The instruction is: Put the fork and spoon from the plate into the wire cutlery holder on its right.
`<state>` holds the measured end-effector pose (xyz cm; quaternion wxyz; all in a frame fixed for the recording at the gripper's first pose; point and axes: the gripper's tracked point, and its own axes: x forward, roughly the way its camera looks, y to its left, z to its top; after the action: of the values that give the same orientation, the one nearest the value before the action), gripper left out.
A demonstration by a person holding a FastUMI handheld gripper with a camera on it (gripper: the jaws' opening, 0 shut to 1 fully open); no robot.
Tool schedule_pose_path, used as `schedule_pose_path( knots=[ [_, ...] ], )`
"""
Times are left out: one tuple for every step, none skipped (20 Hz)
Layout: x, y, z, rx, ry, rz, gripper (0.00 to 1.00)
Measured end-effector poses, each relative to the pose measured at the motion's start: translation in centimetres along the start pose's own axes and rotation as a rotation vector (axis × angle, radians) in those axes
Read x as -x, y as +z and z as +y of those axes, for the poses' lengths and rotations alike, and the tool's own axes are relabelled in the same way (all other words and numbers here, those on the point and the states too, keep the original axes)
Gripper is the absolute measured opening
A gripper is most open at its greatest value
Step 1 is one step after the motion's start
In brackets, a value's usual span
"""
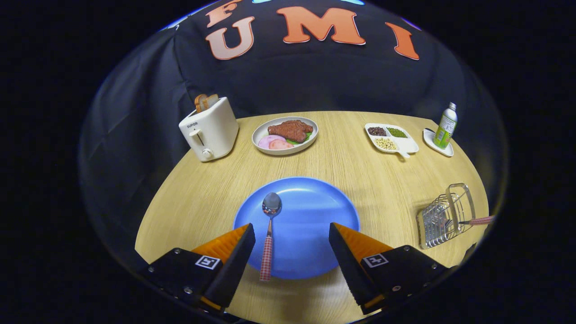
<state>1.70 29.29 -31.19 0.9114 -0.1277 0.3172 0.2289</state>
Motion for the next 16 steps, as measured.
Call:
schedule_pose_path(
  knots=[
    [-0.6, -0.3, 0.4, 0.007, 0.002, 0.006, 0.99],
    [-1.1, -0.8, 0.7, 0.01, 0.005, 0.015, 0.99],
    [-1.3, -1.0, 1.2, 0.011, 0.012, 0.016, 0.99],
    [-1.6, -1.2, 1.4, 0.015, 0.011, 0.017, 0.99],
    [-2.0, -1.5, 1.7, 0.023, 0.016, 0.02, 0.97],
    [-2.3, -1.8, 2.1, 0.029, 0.022, 0.026, 0.95],
    [-2.6, -2.3, 2.4, 0.034, 0.025, 0.034, 0.89],
    [-2.9, -2.7, 2.6, 0.039, 0.026, 0.042, 0.85],
    [-3.1, -3.0, 2.7, 0.043, 0.027, 0.05, 0.78],
    [-3.3, -3.3, 2.9, 0.045, 0.028, 0.056, 0.74],
    [-3.3, -3.7, 2.9, 0.047, 0.025, 0.061, 0.69],
    [-3.4, -3.9, 2.9, 0.048, 0.023, 0.061, 0.63],
    [-3.6, -4.1, 3.0, 0.051, 0.021, 0.063, 0.55],
    [-3.7, -4.3, 3.1, 0.053, 0.023, 0.067, 0.51],
    [-3.6, -4.5, 3.3, 0.053, 0.026, 0.069, 0.44],
    [-3.5, -4.6, 3.3, 0.054, 0.026, 0.071, 0.41]
  ],
)
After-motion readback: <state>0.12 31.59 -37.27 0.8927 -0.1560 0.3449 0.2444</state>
